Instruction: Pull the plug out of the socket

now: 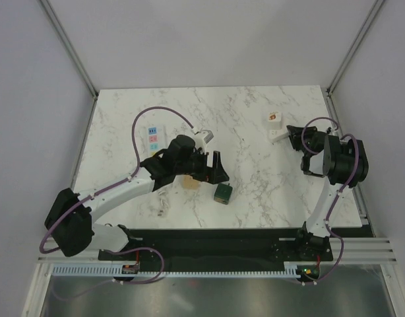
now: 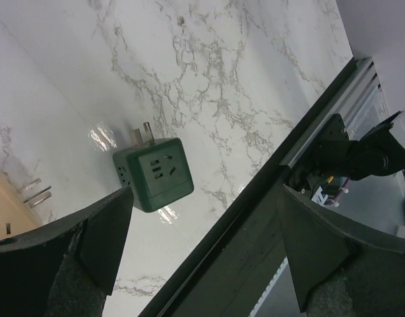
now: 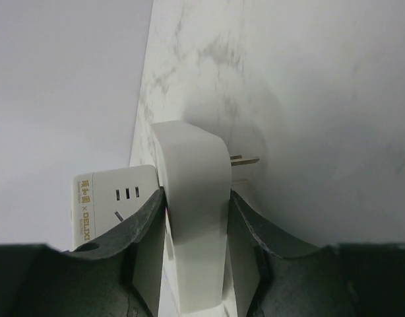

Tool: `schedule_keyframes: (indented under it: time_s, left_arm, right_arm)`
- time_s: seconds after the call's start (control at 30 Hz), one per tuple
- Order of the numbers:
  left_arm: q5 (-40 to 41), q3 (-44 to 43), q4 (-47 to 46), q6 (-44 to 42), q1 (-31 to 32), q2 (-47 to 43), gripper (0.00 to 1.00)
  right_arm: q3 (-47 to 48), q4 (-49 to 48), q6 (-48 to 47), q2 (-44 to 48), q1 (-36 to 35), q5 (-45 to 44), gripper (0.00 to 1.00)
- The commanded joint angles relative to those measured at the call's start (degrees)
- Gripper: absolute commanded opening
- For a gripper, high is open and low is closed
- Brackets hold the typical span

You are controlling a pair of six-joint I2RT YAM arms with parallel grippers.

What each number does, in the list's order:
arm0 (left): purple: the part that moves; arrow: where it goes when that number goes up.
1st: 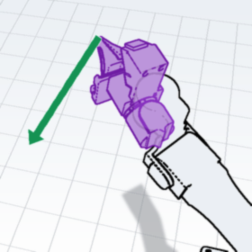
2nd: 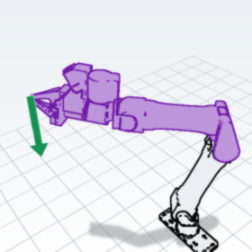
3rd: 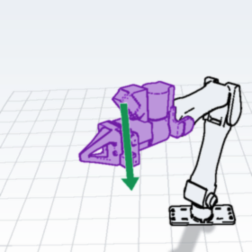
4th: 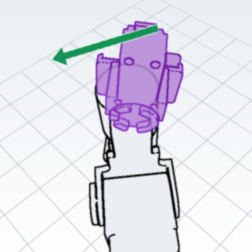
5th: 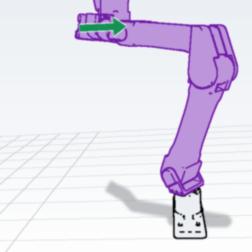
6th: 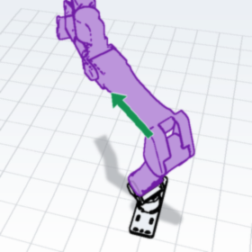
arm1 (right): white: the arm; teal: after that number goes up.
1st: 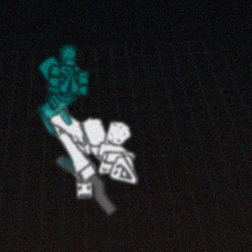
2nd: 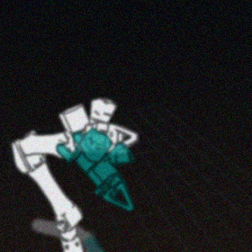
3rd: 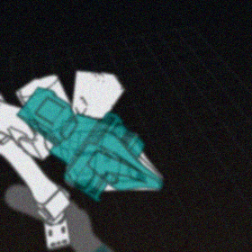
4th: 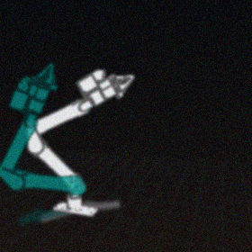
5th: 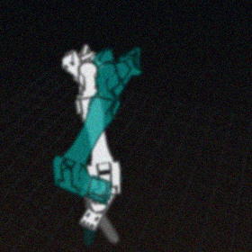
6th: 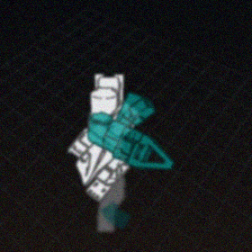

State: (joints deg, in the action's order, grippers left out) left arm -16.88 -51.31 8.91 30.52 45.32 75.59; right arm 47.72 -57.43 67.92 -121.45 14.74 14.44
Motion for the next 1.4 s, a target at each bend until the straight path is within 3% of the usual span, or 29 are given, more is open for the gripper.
schedule_keyframes:
  time_s: [0.0, 0.23, 0.47, 0.73, 1.07, 1.37]
  left_arm:
    - [0.09, -5.02, 0.94, 2.00, -0.23, 2.71, 0.95]
    - [7.56, -16.43, 2.96, 2.44, -0.23, 12.88, 0.98]
    - [14.24, -40.66, 5.50, -3.26, -0.32, 31.50, 0.98]
    - [19.43, -65.47, 8.76, -5.65, -1.20, 50.78, 0.98]
    - [26.20, -69.19, 8.50, 1.98, -1.37, 57.91, 0.98]
    - [24.80, -73.05, 6.47, 7.18, -2.69, 63.27, 0.94]
  right_arm:
    - [-6.49, -4.87, -1.74, 3.93, -2.96, -0.46, 0.00]
    - [-6.51, -7.01, -1.56, 2.88, -7.88, 4.89, 0.00]
    - [0.69, -3.56, -1.74, -2.73, -10.79, 10.51, 0.00]
    - [0.79, -5.33, -1.47, -2.66, -11.05, 11.93, 0.00]
    - [1.32, -4.18, -2.71, -2.13, -11.14, 12.19, 0.00]
    - [1.93, -4.53, -2.79, -2.39, -11.14, 13.16, 0.00]
